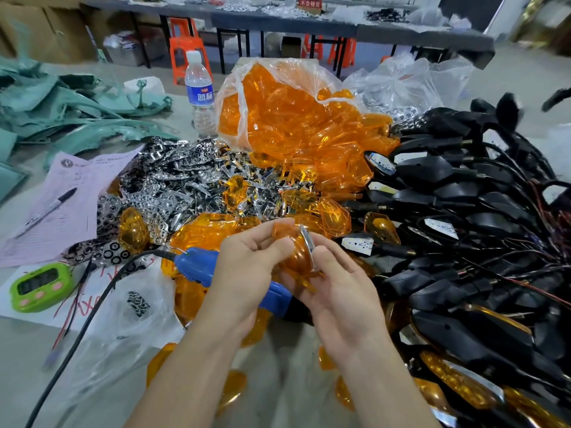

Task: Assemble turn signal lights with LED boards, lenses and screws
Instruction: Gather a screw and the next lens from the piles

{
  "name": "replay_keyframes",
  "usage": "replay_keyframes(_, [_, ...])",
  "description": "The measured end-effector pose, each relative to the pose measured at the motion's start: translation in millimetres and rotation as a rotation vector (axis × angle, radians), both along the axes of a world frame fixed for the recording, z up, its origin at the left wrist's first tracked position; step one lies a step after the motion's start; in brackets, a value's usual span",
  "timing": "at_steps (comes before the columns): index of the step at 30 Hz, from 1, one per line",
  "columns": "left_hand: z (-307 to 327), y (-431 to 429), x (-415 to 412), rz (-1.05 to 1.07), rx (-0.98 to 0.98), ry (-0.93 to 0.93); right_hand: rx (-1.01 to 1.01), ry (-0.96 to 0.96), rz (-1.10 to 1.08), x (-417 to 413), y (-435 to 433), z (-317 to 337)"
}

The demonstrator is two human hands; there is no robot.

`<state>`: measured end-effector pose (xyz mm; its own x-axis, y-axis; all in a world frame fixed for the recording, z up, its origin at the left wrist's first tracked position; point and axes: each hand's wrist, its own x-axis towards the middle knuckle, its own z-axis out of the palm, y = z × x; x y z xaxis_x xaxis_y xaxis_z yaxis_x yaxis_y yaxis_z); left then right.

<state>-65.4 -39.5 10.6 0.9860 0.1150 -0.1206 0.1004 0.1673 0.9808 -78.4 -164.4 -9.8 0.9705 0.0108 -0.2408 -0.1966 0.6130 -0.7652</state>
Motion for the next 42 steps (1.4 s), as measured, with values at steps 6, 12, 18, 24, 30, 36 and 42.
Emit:
replay_keyframes(6, [-2.0, -0.4, 3.7, 0.006, 0.052, 0.032, -1.171, -0.273, -0.199, -0.2, -7.3, 8.1])
replay_keyframes(12, [-1.2, 4.7, 7.7, 0.047, -0.062, 0.064, -1.436, -0.316, -0.119, -2.1, -8.8, 24.9])
replay_keyframes(18, [-6.4, 3.3, 8.1, 0.083, -0.083, 0.085, -1.444, -0.349, -0.058, -13.4, -0.9, 30.6])
replay_keyframes(24, [-13.5, 6.2, 7.1, 0.139, -0.131, 0.096, -1.525, -0.360, -0.002, -13.1, -0.3, 34.0])
replay_keyframes(30, [-12.5, -0.4, 4.7, 0.162, -0.099, 0.068, -1.580, -0.354, -0.018, -12.8, 0.9, 33.3])
replay_keyframes(36, [-7.3, -1.1, 7.1, 0.148, -0.013, 0.013, -1.599, -0.453, -0.014, -15.0, 5.2, 21.2])
replay_keyframes(42, [-3.2, 17.0, 10.6, -0.037, -0.331, 0.104, -0.816, -0.173, 0.057, -8.4, -15.1, 12.2])
